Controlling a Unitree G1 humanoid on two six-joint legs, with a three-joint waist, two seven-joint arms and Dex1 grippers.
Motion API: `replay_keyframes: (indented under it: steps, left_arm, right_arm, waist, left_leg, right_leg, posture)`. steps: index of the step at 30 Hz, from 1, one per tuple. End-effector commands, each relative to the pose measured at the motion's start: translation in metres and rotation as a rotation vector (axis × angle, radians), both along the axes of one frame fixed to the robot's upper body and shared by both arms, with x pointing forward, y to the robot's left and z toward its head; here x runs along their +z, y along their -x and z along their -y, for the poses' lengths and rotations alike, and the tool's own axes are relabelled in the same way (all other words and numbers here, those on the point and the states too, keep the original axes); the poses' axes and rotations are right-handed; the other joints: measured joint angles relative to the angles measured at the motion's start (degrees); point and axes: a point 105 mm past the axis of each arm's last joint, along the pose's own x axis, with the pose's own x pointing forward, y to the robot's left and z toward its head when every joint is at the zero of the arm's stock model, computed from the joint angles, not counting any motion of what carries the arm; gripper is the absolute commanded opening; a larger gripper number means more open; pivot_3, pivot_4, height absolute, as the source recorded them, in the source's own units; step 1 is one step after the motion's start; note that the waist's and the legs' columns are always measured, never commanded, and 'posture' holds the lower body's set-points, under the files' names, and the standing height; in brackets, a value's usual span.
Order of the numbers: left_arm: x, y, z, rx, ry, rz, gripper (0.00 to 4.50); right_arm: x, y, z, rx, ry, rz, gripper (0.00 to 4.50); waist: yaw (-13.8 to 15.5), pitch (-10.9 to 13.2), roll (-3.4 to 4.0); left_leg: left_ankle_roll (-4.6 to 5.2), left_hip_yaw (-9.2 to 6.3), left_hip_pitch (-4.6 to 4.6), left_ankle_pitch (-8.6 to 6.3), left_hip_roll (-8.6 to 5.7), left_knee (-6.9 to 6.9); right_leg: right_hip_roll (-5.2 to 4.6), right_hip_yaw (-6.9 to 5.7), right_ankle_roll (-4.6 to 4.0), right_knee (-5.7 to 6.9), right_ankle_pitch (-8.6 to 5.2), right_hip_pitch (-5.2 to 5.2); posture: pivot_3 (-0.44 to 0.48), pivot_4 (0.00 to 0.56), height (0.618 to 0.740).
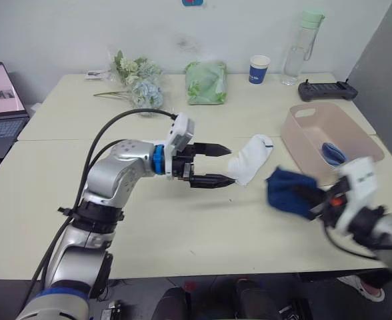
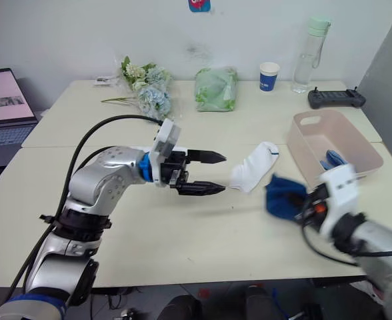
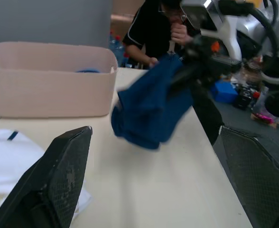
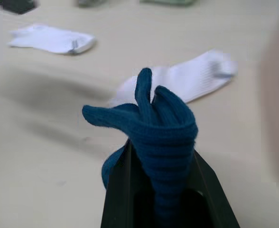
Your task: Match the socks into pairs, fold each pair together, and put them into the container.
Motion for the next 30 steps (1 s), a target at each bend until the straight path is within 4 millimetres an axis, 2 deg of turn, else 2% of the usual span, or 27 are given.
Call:
replay_keyframes:
  steps: [1,3,5,10,15,18,21,25,26,30]
  left_arm:
    - [0.012,0.0,0.013,-0.031,0.039,0.048,4.5]
    - [0.015,0.005,0.019,-0.065,0.035,0.066,4.5]
    - [0.017,0.008,0.024,-0.088,0.029,0.087,4.5]
    - [0.022,0.013,0.032,-0.107,0.036,0.101,4.5]
    - [0.02,0.015,0.034,-0.098,0.028,0.122,4.5]
    - [0.02,0.016,0.035,-0.087,0.03,0.126,4.5]
    - [0.019,0.017,0.035,-0.082,0.029,0.127,4.5]
    - [0.019,0.017,0.036,-0.076,0.029,0.129,4.5]
    - [0.019,0.017,0.036,-0.075,0.029,0.129,4.5]
    - [0.017,0.018,0.036,-0.07,0.026,0.129,4.5]
  right_arm:
    - [0.038,0.001,0.032,-0.081,0.103,0.106,0.0]
    - [0.06,-0.005,0.052,-0.143,0.238,0.157,0.0]
    - [0.072,-0.013,0.063,-0.162,0.403,0.185,0.0]
    - [0.072,-0.049,0.077,-0.138,0.676,0.261,0.0]
    - [0.054,-0.088,0.093,-0.129,1.006,0.286,0.0]
    - [0.041,-0.108,0.105,-0.156,1.124,0.266,0.0]
    - [0.034,-0.122,0.105,-0.156,1.138,0.255,0.0]
    - [0.01,-0.124,0.11,-0.104,1.152,0.134,0.0]
    - [0.005,-0.123,0.108,-0.092,1.106,0.099,0.73]
    - [0.011,-0.116,0.095,-0.073,0.951,0.05,2.05]
  waist:
    - [0.0,0.0,0.0]
    - [0.0,0.0,0.0]
    - [0.0,0.1,0.01]
    - [-0.2,0.1,-0.21]
    - [-0.1,0.2,-0.14]
    - [0.0,0.2,-0.13]
    - [0.0,0.2,-0.14]
    - [0.0,0.2,-0.13]
    - [0.1,0.2,-0.12]
    - [0.2,0.2,-0.11]
  left_leg:
    - [0.0,0.0,0.01,0.0,0.01,-0.04]
    - [0.01,0.03,-0.03,0.0,0.0,-0.05]
    - [0.02,0.1,-0.03,0.0,0.01,-0.08]
    - [0.01,0.19,0.02,0.02,0.08,-0.09]
    - [-0.01,0.29,0.0,0.03,0.06,0.24]
    - [-0.05,0.26,-0.11,0.04,0.07,0.4]
    - [-0.22,0.25,-0.2,0.14,0.06,0.45]
    - [-0.25,0.14,-0.29,0.16,0.07,0.45]
    - [-0.24,0.11,-0.32,0.15,0.08,0.46]
    - [-0.24,0.06,-0.41,0.15,0.06,0.55]
  right_leg:
    - [0.01,0.0,0.0,-0.01,0.0,0.0]
    - [0.02,0.04,0.0,-0.04,0.0,0.0]
    - [0.03,0.1,0.0,-0.07,0.0,-0.01]
    - [0.06,0.14,0.0,-0.06,0.0,0.0]
    - [0.03,0.15,0.0,0.07,0.01,0.0]
    - [0.0,0.16,0.0,0.07,0.01,-0.02]
    - [-0.02,0.2,-0.01,0.06,0.02,-0.07]
    - [-0.02,0.14,-0.01,0.05,0.02,-0.11]
    - [-0.02,0.1,-0.01,0.04,0.02,-0.11]
    - [-0.05,0.08,-0.01,0.05,0.02,-0.12]
  posture:
    - [0.0,0.15,0.74]
    - [0.0,0.15,0.74]
    - [0.0,0.15,0.74]
    - [0.0,0.15,0.74]
    - [0.0,0.15,0.74]
    - [0.0,0.15,0.74]
    - [0.0,0.15,0.74]
    - [0.0,0.15,0.74]
    - [0.0,0.15,0.74]
    - [0.0,0.15,0.74]
